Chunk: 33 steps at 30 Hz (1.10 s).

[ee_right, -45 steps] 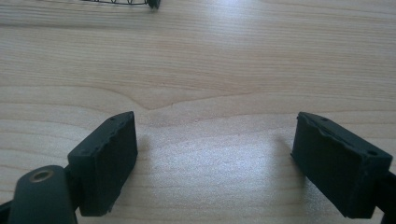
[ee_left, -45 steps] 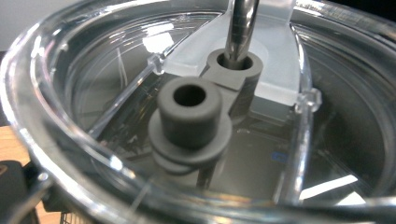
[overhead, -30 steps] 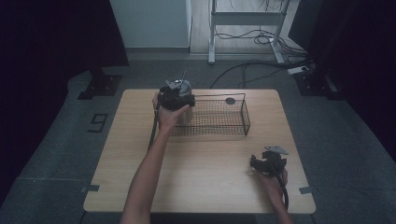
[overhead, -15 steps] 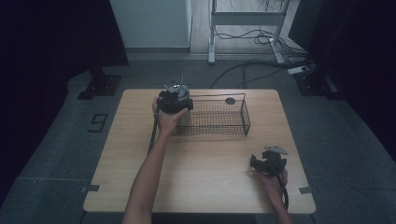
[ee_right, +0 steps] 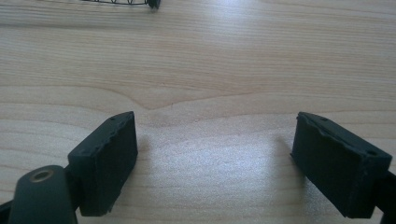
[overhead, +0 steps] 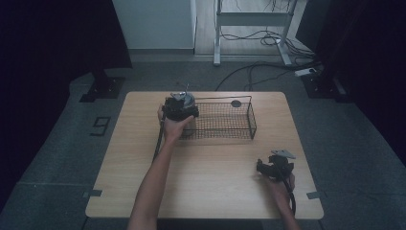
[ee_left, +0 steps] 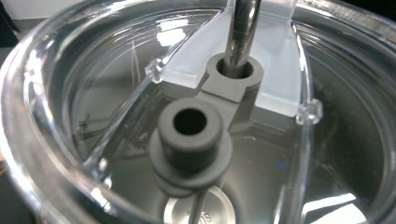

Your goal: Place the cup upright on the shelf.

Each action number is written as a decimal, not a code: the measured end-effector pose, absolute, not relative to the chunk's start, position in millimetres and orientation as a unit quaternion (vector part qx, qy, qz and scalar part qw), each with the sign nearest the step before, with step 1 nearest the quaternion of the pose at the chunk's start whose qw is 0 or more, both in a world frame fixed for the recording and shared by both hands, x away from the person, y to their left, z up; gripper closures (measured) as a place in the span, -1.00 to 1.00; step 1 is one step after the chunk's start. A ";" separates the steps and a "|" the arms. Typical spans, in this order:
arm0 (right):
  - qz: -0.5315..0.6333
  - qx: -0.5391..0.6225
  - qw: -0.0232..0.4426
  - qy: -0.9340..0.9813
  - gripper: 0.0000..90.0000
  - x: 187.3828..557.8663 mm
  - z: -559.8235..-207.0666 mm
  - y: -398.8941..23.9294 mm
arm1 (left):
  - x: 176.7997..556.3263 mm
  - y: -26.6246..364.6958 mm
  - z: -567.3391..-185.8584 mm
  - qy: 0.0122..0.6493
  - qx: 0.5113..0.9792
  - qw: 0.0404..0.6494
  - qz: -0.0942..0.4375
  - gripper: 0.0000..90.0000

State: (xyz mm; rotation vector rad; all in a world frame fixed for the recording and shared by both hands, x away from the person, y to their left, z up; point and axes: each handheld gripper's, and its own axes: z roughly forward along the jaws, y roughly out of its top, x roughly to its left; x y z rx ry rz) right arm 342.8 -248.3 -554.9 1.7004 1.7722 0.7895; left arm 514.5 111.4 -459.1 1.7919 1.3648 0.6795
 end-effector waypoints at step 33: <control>0.294 0.633 0.278 0.661 -0.68 342.8 -554.9 -248.2 | 476.2 123.6 -448.8 0.505 0.687 0.439 0.284 -1.00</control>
